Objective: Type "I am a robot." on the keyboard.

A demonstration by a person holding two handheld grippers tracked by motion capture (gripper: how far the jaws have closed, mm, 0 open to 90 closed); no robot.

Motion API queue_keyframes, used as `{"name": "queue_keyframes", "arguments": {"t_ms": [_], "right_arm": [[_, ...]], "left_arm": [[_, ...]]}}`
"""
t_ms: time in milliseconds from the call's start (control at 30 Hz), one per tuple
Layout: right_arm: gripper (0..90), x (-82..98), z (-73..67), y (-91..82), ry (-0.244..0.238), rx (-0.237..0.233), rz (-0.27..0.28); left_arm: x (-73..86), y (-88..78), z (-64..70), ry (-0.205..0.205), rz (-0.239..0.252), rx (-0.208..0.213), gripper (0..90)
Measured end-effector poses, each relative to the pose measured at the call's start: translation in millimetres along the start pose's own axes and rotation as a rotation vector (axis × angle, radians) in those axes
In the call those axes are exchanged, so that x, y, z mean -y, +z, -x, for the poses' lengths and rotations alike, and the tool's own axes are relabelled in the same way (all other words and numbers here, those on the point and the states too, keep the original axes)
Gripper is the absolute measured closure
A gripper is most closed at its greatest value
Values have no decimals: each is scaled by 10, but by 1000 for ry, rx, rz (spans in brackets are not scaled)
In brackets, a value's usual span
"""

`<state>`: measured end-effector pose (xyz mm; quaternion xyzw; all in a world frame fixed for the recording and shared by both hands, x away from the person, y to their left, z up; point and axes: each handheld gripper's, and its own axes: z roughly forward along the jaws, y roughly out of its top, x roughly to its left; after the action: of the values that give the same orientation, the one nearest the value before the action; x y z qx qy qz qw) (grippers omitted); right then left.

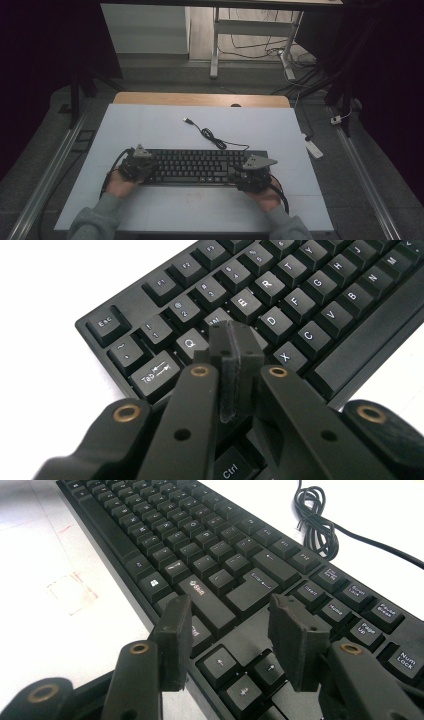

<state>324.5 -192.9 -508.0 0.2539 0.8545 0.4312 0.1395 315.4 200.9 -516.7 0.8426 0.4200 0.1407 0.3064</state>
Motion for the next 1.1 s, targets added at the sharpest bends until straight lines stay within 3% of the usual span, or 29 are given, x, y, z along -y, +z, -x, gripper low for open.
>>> {"name": "queue_keyframes", "arguments": {"t_ms": [567,767,933,1100], "right_arm": [[528,2,-4,10,0,-1,0],[528,-2,1,-1,-1,0,2],[528,-5,2,-12,3,2,7],[527,-5,4,-11,0,0,8]], "left_arm": [[-1,36,7,4,-6,-23,888],[-15,-53,8,-14,53,5,882],[-15,-170,-3,-54,137,68,767],[-15,-236,-6,-78,172,97,554]]}}
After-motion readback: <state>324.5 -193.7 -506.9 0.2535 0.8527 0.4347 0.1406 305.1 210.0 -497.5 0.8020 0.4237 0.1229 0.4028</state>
